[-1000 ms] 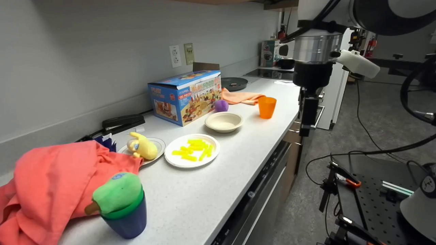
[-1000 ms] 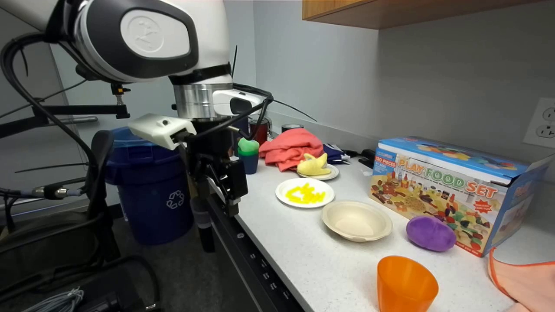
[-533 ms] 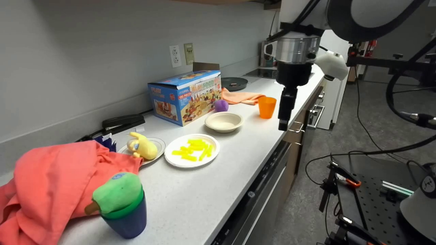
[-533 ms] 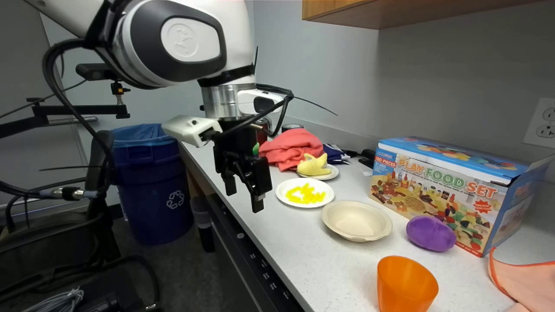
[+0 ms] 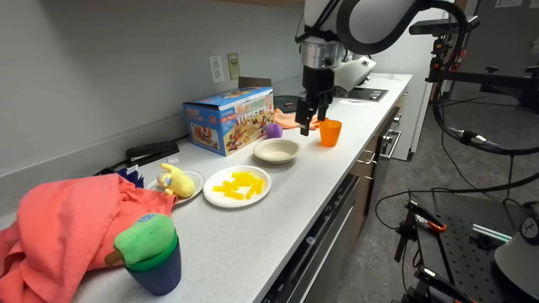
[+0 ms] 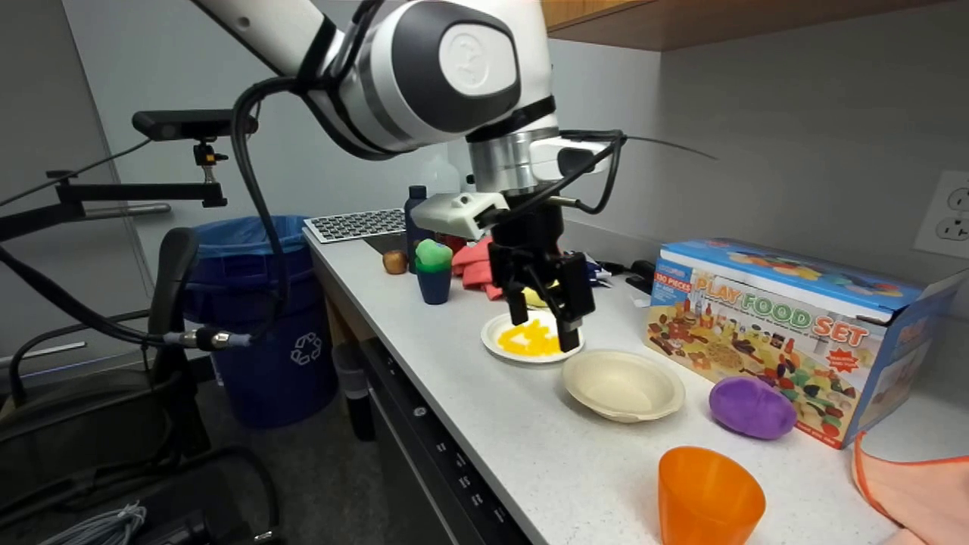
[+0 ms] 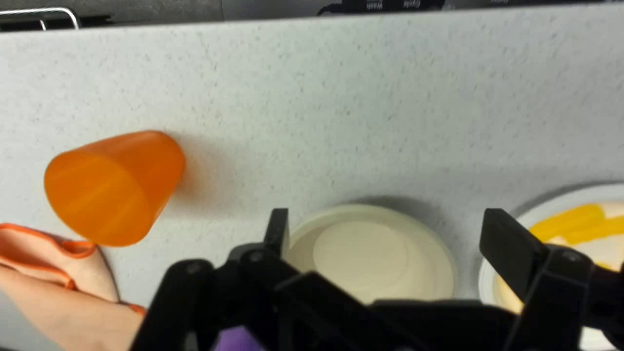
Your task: Put the purple plush toy on the plate to the left
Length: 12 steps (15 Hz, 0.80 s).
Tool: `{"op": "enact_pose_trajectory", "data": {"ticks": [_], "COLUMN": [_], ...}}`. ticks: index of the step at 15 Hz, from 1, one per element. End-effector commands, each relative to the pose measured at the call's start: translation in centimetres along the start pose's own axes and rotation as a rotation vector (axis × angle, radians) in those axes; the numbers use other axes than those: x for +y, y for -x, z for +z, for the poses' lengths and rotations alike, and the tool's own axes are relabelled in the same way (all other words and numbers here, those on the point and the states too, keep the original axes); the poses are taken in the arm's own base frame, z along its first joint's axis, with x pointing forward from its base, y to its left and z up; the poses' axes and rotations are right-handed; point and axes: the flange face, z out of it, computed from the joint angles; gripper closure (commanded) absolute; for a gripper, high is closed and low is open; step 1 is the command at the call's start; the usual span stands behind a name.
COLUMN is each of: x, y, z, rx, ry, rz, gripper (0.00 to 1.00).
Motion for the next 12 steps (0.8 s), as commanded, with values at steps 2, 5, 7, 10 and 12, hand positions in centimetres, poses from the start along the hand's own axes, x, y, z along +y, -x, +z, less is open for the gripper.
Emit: {"op": "enact_pose_trajectory", "data": {"ticks": [2, 5, 7, 10, 12], "x": [3.6, 6.2, 7.5, 8.8, 8.7], "y": [-6.2, -9.0, -10.4, -11.8, -12.3], "z": [1.0, 1.6, 2.3, 3.5, 3.9], "rx": [0.117, 0.176, 0.192, 0.195, 0.192], "ry": [0.023, 0.025, 0.027, 0.026, 0.038], "rz": [0.141, 0.255, 0.328, 0.417, 0.434], "gripper": [0.0, 0.0, 0.0, 0.0, 0.0]}}
